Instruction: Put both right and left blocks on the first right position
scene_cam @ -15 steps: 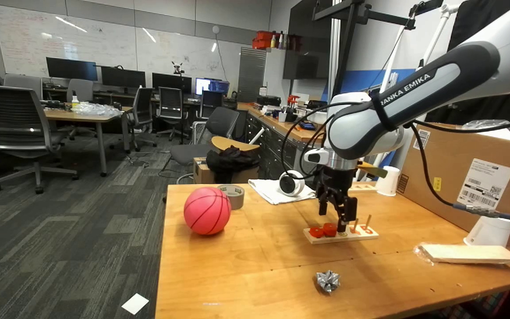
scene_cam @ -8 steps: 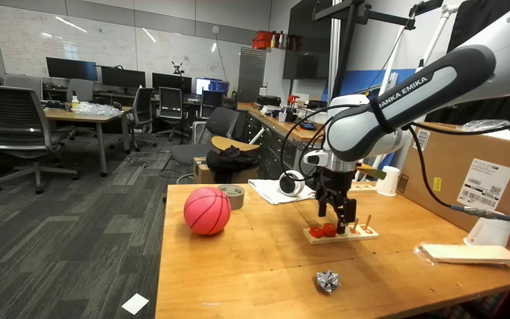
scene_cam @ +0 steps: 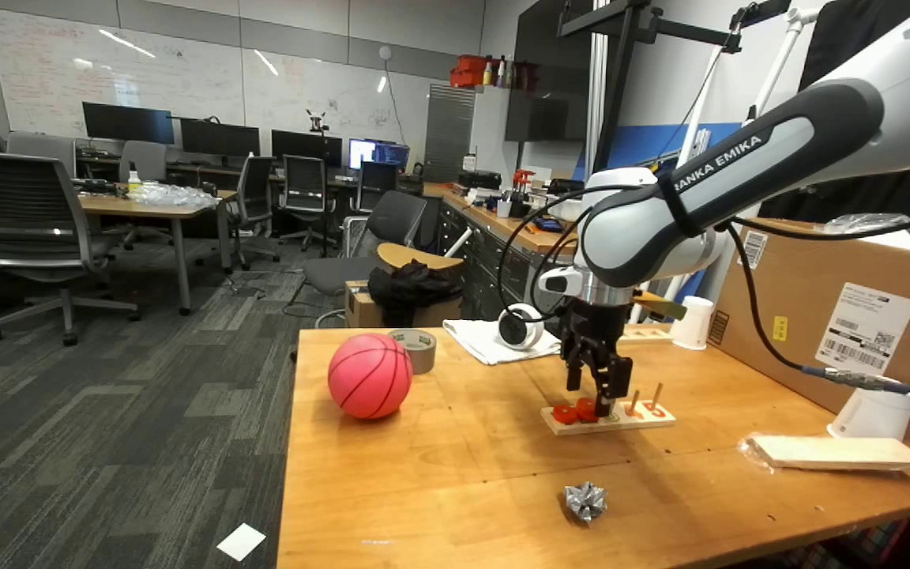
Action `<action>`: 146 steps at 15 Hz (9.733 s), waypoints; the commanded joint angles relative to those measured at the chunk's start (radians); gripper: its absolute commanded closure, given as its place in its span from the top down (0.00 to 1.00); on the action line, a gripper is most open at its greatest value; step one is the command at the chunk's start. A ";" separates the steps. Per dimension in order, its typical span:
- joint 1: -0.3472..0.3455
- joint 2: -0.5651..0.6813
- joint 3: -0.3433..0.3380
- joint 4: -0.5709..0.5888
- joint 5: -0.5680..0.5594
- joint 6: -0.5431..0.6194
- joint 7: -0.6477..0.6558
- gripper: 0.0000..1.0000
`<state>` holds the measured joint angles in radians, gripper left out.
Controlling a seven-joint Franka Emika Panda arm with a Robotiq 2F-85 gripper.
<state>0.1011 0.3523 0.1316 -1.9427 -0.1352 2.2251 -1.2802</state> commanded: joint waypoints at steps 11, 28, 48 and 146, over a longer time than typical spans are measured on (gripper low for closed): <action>-0.012 0.024 0.017 0.048 -0.003 -0.013 -0.011 0.25; -0.041 -0.036 -0.056 0.131 -0.096 -0.088 0.051 0.25; -0.140 -0.088 -0.079 0.099 0.013 -0.195 0.029 0.25; -0.100 -0.076 0.015 -0.051 0.072 -0.002 -0.104 1.00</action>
<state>-0.0124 0.2782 0.1312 -2.0164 -0.0916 2.2137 -1.3444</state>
